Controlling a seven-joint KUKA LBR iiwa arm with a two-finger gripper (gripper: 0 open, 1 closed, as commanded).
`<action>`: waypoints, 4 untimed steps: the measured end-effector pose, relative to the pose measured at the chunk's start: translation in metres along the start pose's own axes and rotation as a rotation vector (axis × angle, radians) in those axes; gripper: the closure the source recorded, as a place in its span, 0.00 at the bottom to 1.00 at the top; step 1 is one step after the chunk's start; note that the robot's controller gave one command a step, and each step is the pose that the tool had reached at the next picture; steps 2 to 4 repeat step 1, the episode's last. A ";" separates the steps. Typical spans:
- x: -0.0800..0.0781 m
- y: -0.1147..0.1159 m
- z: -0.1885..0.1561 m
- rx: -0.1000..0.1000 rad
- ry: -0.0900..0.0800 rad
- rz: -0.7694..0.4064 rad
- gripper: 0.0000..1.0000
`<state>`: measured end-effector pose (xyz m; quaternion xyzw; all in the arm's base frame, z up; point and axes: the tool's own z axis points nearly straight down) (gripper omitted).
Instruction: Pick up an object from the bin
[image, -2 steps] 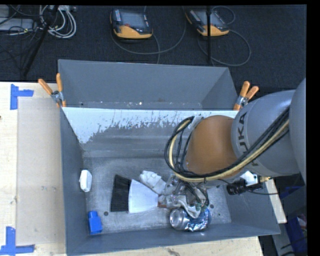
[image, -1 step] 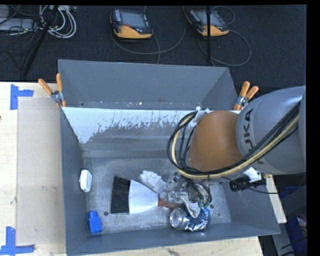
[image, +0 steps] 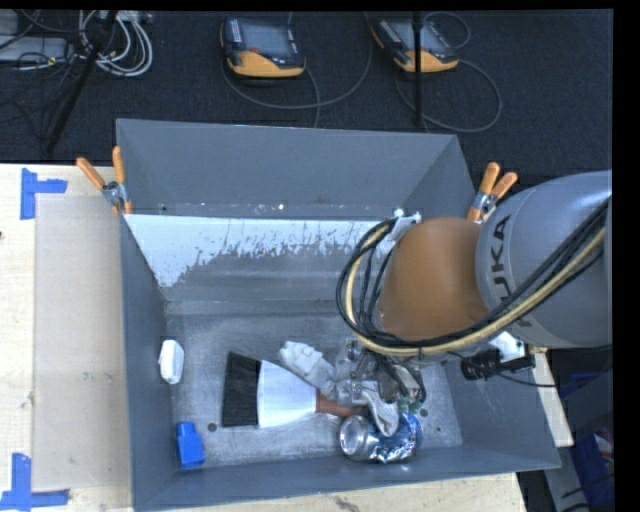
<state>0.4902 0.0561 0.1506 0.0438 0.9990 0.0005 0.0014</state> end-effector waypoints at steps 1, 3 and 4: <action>0.002 0.000 -0.009 0.002 0.008 0.000 1.00; 0.002 0.000 -0.009 0.002 0.008 0.000 1.00; 0.002 0.000 -0.009 0.002 0.008 0.000 1.00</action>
Offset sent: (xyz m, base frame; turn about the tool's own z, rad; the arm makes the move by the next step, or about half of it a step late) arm -0.0002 -0.0002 0.0016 0.0000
